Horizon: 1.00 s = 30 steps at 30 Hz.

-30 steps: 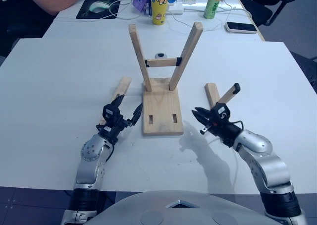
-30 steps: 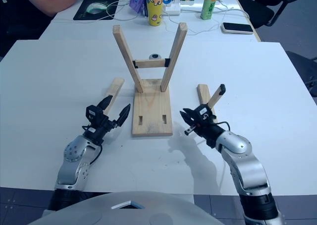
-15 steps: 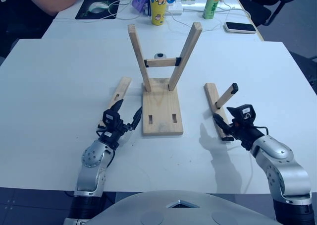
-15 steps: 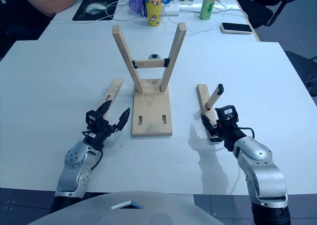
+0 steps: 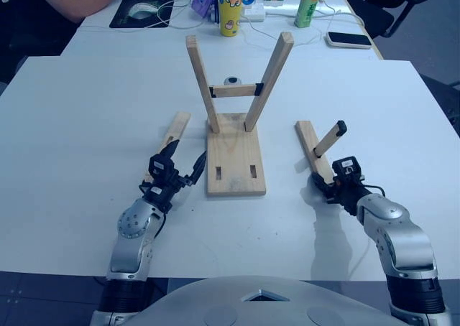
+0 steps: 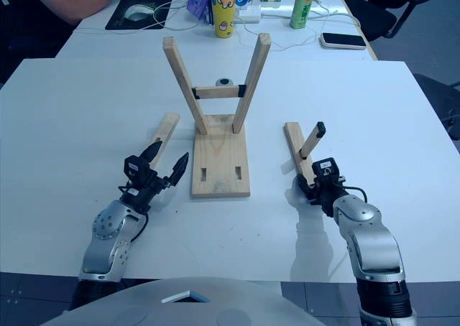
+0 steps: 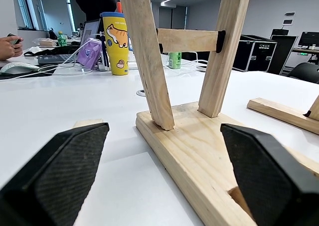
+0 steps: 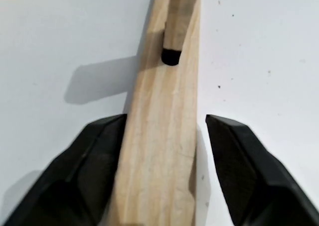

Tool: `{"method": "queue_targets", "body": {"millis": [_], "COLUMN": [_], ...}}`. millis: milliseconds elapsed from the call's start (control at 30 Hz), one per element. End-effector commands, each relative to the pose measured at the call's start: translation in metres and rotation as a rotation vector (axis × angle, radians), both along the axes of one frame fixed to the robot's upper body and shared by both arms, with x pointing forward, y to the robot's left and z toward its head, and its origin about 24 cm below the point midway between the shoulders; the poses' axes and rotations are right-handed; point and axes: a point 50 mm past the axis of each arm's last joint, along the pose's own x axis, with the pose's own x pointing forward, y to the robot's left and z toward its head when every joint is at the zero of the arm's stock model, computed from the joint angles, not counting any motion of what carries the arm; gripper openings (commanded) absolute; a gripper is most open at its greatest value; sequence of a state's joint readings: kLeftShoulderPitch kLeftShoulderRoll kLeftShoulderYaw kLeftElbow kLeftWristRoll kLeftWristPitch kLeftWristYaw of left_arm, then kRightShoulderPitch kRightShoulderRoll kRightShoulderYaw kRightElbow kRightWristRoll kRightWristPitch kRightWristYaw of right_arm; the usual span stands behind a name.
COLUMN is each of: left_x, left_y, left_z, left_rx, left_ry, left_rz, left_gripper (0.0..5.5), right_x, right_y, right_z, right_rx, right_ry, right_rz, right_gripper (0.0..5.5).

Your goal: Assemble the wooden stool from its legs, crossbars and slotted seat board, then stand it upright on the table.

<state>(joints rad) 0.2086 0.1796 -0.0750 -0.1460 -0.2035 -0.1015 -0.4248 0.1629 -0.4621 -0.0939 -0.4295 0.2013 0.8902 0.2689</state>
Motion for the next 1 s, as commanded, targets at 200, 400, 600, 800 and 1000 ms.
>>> {"method": "queue_targets", "body": {"millis": [200,400,600,800,1000], "left_x": [0.007,0.017,0.028,0.035,0.037], "left_y": [0.005,0.006,0.006,0.009,0.010], "left_z": [0.001,0.007,0.022,0.036,0.042], "left_rx": [0.070,0.048,-0.030,-0.109,-0.226], "left_ry": [0.015,0.027,0.025,0.044,0.110], "left_rz": [0.022,0.024,-0.037,-0.108,-0.201], "left_gripper": [4.16,4.16,4.16,4.16,4.16], "right_x": [-0.001,0.045,0.074,0.064,0.047], "right_y": [-0.003,-0.016,0.012,0.031,0.053], "right_z": [-0.010,0.041,0.103,0.135,0.133], "right_rx": [0.013,0.134,0.518,0.811,0.945], "right_ry": [0.081,-0.344,-0.633,-0.648,-0.433], "right_rz": [-0.062,-0.195,-0.006,0.262,0.560], "right_gripper": [2.07,2.07,2.07,2.07,2.07]}}
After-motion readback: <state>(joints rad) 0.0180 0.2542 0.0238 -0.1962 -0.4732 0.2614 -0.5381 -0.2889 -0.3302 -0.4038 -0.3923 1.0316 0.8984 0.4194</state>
